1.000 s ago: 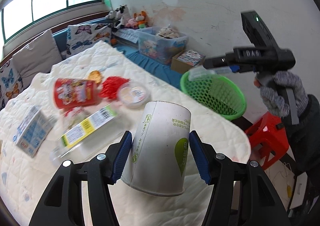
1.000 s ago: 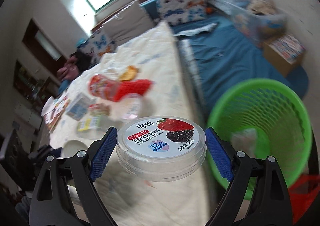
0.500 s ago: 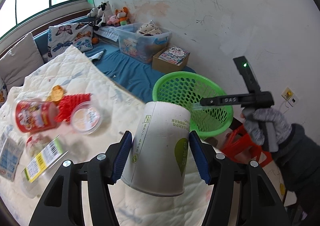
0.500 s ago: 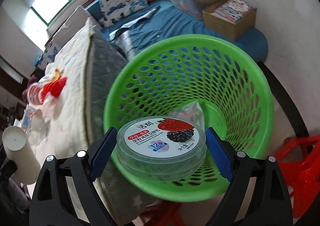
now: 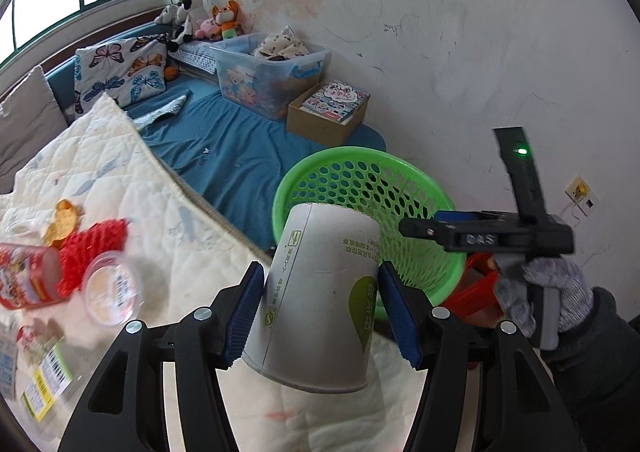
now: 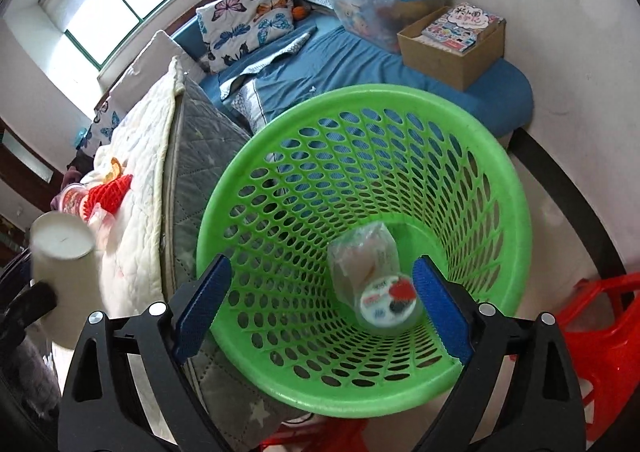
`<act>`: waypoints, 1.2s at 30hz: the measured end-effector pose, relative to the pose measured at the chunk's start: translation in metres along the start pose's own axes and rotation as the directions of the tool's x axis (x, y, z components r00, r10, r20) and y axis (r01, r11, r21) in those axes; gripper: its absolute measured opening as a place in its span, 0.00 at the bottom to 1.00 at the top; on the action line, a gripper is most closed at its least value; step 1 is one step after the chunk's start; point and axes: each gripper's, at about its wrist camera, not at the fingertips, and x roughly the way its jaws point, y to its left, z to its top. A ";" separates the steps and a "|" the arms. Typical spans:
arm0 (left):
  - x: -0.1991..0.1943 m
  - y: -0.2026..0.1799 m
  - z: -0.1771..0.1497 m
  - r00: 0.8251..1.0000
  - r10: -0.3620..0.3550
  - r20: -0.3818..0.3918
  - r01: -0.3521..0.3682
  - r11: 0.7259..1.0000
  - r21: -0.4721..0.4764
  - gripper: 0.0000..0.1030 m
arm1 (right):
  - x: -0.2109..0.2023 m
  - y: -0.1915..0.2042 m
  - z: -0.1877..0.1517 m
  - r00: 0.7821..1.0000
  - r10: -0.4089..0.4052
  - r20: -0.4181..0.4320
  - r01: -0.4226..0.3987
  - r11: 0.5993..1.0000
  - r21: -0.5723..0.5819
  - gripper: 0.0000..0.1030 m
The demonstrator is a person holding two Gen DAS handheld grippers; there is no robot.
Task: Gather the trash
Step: 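Drop the white paper cup into the green basket with the left tool, then grasp the clear plastic bottle with yellow label using the left tool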
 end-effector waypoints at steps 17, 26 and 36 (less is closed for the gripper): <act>0.088 -0.034 0.038 0.993 -0.010 -0.115 0.013 0.999 0.030 0.56 | -0.048 0.003 -0.042 0.992 -0.081 0.097 0.092 0.989 -0.115 0.89; 0.084 -0.036 0.034 0.995 -0.022 -0.094 0.025 0.999 0.023 0.70 | -0.056 0.001 -0.052 0.992 -0.061 0.113 0.070 0.994 -0.082 0.89; 0.019 -0.008 -0.002 1.000 0.014 -0.017 -0.014 1.000 0.000 0.70 | -0.063 0.029 -0.060 0.993 -0.021 0.115 0.036 0.991 -0.127 0.89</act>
